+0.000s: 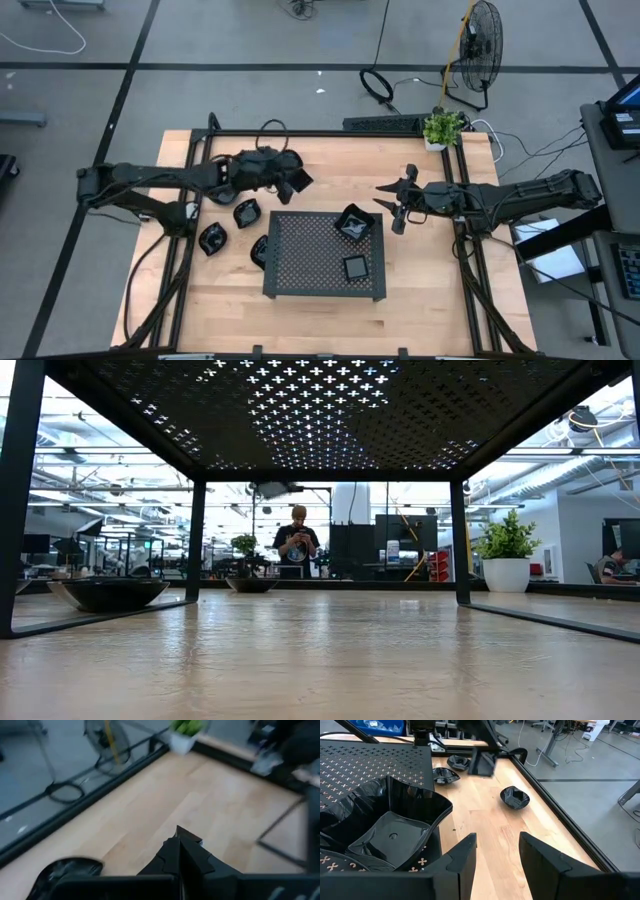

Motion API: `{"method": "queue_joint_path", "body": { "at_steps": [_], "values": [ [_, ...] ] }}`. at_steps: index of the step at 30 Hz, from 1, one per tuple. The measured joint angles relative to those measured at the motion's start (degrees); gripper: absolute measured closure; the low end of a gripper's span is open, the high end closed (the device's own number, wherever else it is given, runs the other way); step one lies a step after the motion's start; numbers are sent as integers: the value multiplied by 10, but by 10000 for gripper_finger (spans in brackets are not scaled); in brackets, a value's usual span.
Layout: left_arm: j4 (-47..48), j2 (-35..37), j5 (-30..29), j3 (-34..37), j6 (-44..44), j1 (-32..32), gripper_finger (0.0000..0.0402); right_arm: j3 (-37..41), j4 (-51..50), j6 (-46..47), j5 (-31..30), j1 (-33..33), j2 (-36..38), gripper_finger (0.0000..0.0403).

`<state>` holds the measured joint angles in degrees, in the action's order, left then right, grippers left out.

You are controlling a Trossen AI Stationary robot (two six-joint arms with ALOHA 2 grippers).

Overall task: Pick & Place Mini shaped plates
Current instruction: Stack the black square plate on top of the black square plates on the shelf

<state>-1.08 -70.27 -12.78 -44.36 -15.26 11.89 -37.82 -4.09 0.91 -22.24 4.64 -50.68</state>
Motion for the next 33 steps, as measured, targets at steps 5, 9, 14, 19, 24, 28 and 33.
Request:
{"method": "queue_joint_path", "body": {
  "at_steps": [5, 9, 14, 19, 24, 28, 33],
  "values": [
    [-10, 58, -22, 0, 7, -51, 401, 0, 0, 0, 0, 0, 0, 266],
    [-46, 91, -24, 0, 13, -99, 401, 0, 0, 0, 0, 0, 0, 266],
    [-45, 91, 2, -41, 21, -153, 401, 0, 2, 0, 0, 0, 0, 266],
    [0, 28, 57, -137, 43, -202, 401, 0, 16, 0, -1, 0, 0, 266],
    [41, -71, 90, -247, 81, -248, 401, 0, 30, -8, -1, 0, 0, 266],
    [47, -157, 103, -311, 100, -264, 401, 0, 30, -19, -1, 0, 0, 266],
    [42, -237, 103, -350, 111, -266, 401, 0, 32, -26, -1, 0, 3, 266]
  ]
}}
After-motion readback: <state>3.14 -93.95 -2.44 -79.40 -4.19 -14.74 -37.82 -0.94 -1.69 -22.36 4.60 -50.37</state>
